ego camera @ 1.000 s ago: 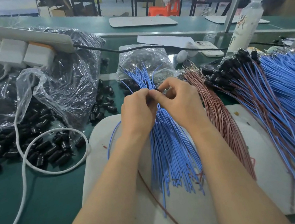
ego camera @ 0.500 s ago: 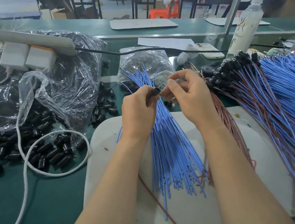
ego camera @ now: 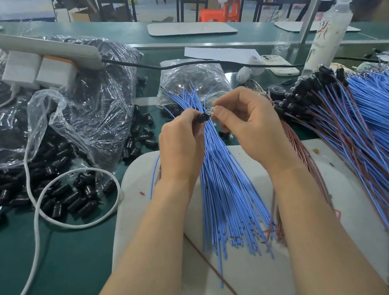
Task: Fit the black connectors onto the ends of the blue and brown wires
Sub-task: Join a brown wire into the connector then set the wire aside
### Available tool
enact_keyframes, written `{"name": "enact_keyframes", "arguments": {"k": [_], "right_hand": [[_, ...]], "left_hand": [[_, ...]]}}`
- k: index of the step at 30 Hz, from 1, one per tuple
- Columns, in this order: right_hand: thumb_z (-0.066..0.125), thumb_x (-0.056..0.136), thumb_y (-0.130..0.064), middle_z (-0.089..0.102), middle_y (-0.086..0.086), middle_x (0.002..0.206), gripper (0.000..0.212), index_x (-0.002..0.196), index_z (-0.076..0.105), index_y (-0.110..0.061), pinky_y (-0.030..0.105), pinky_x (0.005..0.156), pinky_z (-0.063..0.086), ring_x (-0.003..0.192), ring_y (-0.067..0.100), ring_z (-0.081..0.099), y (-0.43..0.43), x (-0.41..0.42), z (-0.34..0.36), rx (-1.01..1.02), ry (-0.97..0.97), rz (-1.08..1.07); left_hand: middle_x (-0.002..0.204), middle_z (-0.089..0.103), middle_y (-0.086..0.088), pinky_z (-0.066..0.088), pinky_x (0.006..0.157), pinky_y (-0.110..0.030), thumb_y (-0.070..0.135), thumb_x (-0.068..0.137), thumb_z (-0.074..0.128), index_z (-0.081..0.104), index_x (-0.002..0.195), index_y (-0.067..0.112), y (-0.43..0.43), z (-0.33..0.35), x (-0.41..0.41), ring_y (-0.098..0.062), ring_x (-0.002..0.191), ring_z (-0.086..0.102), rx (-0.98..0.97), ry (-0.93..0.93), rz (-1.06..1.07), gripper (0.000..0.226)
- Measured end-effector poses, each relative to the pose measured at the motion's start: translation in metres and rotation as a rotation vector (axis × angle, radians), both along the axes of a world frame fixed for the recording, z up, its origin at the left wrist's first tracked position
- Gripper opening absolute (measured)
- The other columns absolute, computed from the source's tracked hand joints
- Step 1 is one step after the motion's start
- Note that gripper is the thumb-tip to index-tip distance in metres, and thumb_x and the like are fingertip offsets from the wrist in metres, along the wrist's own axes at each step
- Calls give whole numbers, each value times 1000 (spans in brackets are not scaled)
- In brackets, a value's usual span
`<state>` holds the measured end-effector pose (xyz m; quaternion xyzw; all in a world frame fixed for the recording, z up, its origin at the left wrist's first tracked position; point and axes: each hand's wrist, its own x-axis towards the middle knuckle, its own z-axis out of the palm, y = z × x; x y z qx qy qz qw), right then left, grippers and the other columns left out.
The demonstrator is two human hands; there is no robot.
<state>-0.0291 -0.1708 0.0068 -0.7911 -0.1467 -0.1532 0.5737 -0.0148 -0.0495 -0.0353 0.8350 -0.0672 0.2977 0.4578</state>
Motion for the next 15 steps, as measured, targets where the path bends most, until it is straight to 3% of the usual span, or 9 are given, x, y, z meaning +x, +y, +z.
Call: {"name": "enact_keyframes", "arguments": {"k": [4,11,15], "right_hand": [[64,89,-7,67,4,78,2,89,64,-9,33,75,55,72,16,64,0,1,-1,-84,-43,-57],[64,88,-9,63,-12,73,3,88,66,-11,14,71,49,67,-2,59,3,-1,-2,-244,-123,-123],[63,88,-10,59,-17,70,3,87,66,-11,13,70,49,66,-3,58,5,-1,-3,-314,-157,-166]], "left_hand": [[70,66,-6,48,67,-43,17,92,58,64,83,7,0,1,-1,-30,68,57,12,17,23,15],[78,68,-9,45,71,-43,17,94,53,65,89,7,-2,6,-3,-32,74,57,79,83,69,17],[77,64,-8,43,66,-40,17,94,51,58,81,8,-3,6,-3,-31,72,50,152,109,88,18]]}}
